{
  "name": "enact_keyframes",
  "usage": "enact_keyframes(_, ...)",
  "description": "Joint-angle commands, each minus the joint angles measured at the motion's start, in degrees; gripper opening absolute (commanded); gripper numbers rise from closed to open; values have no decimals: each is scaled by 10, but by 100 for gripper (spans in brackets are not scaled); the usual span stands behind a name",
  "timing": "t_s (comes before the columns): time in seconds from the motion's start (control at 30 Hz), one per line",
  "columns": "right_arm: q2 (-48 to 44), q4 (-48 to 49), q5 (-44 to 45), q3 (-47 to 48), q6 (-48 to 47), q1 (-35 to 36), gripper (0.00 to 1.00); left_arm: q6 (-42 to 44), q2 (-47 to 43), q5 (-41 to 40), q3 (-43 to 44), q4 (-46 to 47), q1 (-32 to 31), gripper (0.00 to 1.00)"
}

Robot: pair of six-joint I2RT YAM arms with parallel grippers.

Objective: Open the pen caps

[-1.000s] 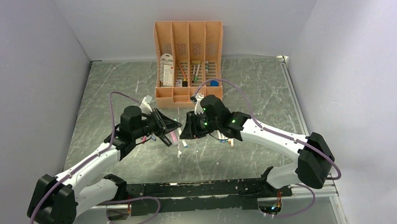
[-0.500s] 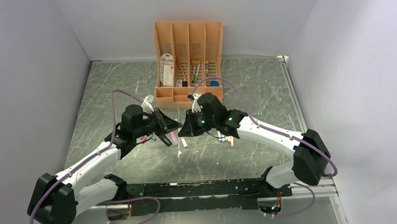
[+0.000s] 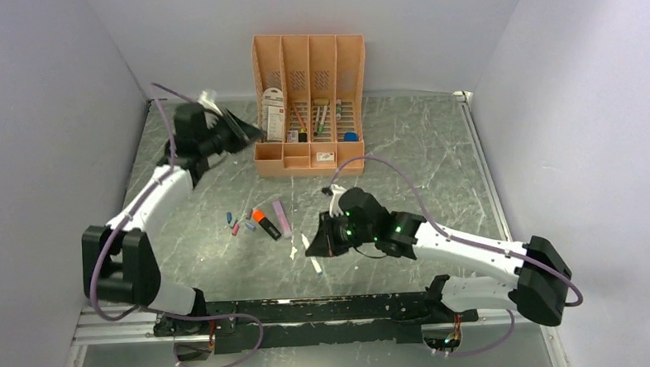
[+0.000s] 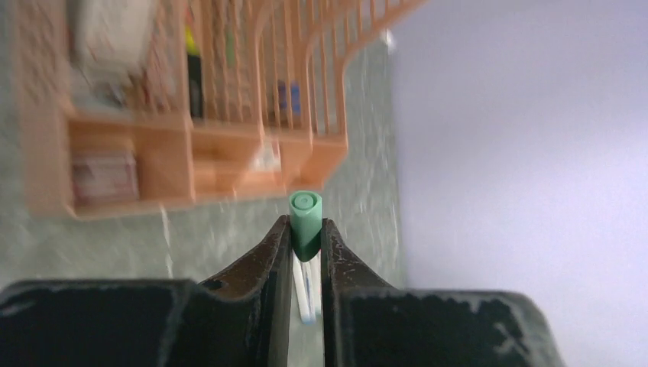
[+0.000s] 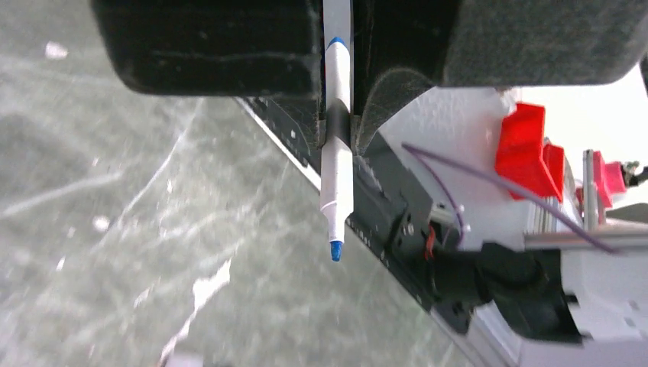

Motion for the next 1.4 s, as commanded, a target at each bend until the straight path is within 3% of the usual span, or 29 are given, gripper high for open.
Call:
enact_keyframes(0.0, -47, -40, 2, -34, 40, 20, 0, 59, 47, 18, 106, -5, 46, 12)
enact_keyframes(0.13, -60, -72, 31, -25, 31, 20, 0, 68, 17, 39, 94, -37, 45, 12)
enact_keyframes(0.3, -6, -174, 137, 48, -18, 4, 0, 117, -92, 36, 14, -165, 44, 13)
enact_keyframes(0.57, 122, -220, 229, 127, -122, -115, 0, 161, -276, -1, -76, -353, 44, 14)
enact_keyframes(1.03, 295, -164, 295, 170, -161, -149, 0, 165, -315, 17, -98, -382, 44, 15)
enact_keyframes(1.37, 326, -160, 320, 175, -166, -153, 15, 163, -310, 19, -106, -371, 44, 15)
